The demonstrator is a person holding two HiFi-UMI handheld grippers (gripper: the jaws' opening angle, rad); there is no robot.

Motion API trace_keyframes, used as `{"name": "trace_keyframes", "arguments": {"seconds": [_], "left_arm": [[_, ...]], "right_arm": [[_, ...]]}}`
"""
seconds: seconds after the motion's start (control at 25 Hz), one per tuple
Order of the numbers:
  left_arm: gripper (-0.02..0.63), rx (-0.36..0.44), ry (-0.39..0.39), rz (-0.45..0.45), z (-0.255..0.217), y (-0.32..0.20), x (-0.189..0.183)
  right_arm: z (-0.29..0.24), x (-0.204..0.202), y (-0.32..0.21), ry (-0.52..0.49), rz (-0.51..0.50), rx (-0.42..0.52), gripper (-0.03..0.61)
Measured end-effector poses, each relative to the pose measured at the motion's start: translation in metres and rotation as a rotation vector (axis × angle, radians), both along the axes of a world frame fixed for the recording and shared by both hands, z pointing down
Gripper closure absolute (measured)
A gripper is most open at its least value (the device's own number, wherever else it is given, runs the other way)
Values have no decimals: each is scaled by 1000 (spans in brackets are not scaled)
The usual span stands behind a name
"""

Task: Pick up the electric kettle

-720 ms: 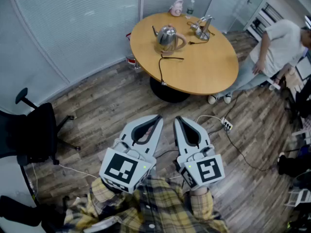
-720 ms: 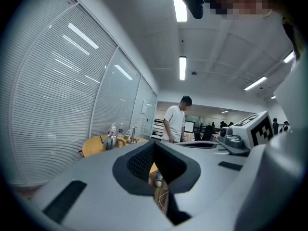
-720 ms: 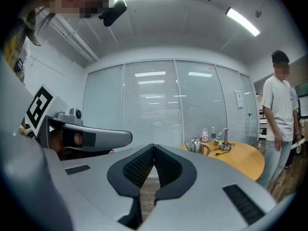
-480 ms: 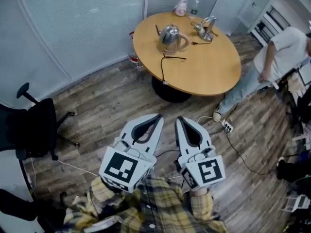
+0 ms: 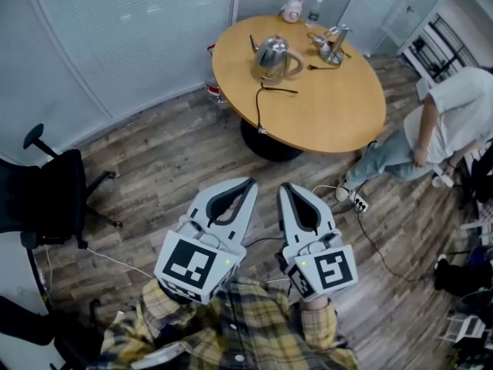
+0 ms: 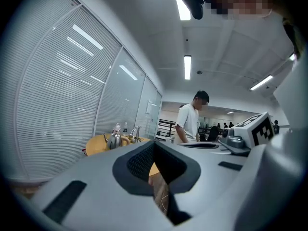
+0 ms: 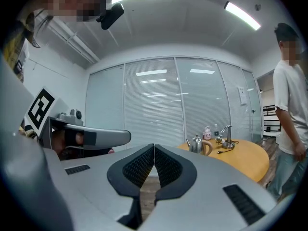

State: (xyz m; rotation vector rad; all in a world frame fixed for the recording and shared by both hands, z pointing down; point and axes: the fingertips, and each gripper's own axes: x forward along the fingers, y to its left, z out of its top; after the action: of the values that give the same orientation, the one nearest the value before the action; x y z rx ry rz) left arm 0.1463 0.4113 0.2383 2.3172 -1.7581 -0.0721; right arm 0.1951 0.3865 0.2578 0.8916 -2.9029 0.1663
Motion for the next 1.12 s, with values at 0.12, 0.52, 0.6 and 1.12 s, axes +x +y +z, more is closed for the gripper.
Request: {"name": "trace_keyframes", "arguments": {"seconds": [0.12,0.52,0.6,1.12], "left_arm": [[612,3,0,10,4,-17,-13],[612,13,7,53,0,-112,-90],[612,15,0,68,-1,-131,-107],[612,5,1,130,8,-194,-167]], "right_arm": [[2,-13,-17,2,10,5,548],[0,-85,-111,7,64,8,548],[-1,-101,-131,5,81,10,548],[7,-149,-192,11,178,-2,548]]}}
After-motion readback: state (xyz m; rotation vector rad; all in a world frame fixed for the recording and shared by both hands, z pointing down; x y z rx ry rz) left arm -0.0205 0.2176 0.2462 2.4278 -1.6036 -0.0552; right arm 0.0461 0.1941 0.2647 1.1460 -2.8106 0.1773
